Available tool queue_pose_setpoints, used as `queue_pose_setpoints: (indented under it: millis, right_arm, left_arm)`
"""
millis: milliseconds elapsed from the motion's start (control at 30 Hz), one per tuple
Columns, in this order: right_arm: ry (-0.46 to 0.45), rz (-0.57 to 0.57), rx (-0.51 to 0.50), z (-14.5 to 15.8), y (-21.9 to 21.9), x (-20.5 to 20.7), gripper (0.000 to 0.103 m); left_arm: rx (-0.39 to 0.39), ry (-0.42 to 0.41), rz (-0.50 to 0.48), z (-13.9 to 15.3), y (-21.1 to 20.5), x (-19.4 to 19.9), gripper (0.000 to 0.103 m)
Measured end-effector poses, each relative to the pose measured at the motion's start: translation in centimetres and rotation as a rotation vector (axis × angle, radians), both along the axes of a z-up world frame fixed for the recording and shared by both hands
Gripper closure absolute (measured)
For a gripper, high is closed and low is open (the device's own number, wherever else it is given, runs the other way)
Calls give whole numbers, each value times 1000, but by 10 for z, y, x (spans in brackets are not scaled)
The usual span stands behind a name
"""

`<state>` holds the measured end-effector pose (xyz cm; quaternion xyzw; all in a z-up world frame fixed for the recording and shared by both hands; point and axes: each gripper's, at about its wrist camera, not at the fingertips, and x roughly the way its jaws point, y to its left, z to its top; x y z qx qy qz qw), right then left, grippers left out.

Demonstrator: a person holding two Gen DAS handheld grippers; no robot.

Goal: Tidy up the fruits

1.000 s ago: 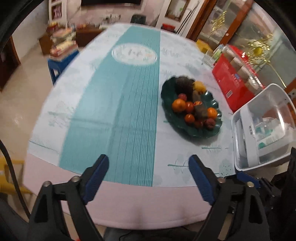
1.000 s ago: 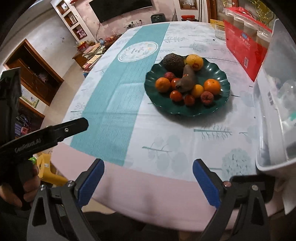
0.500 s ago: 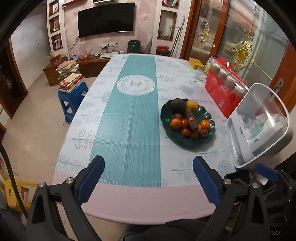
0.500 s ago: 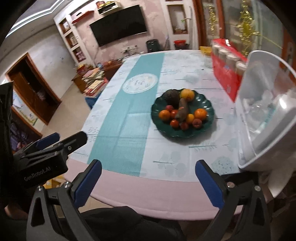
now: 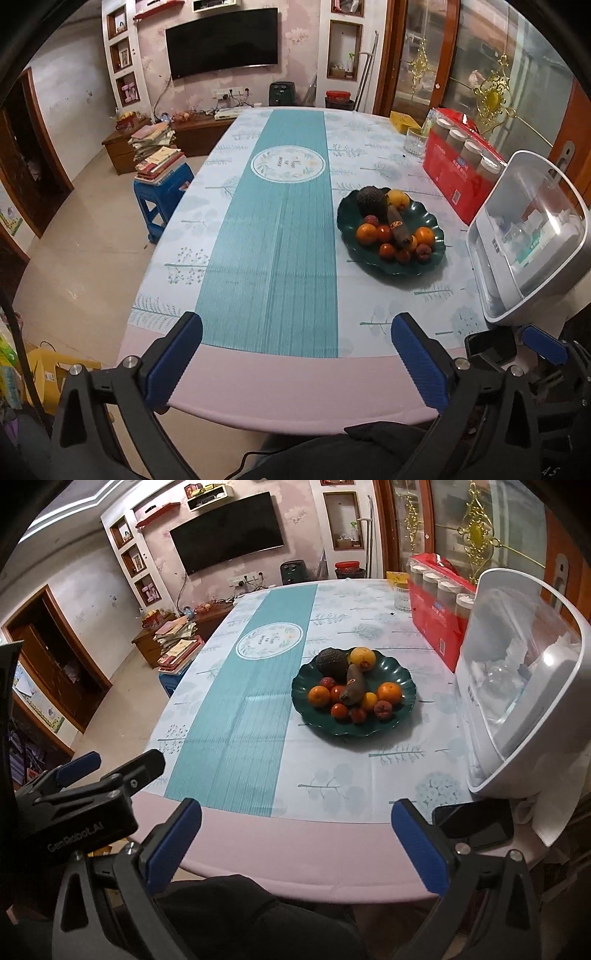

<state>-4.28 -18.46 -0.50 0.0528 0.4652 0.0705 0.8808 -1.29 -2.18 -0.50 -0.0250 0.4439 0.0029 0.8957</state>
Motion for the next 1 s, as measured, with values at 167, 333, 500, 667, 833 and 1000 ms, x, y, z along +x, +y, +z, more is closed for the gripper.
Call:
queue_pose_setpoints:
  millis: [167, 333, 500, 667, 833, 1000]
  right_arm:
    - [6, -2, -7, -1, 1, -1, 0]
    - [15, -3, -13, -2, 0, 0, 0]
    - [17, 3, -21, -3, 1, 2, 0]
    - [26, 12, -24, -4, 1, 7, 0]
    - [35, 20, -26, -5, 1, 13, 0]
    - [51, 19, -23, -8, -1, 18, 0]
  left_arm:
    - [16, -22, 13, 5, -1, -4, 1]
    - [22, -41, 8, 9, -4, -4, 1]
    - [17, -42, 16, 11, -3, -2, 1]
    - [20, -42, 18, 11, -3, 2, 1]
    - [21, -38, 26, 11, -3, 6, 1]
    - [22, -34, 28, 10, -2, 7, 1]
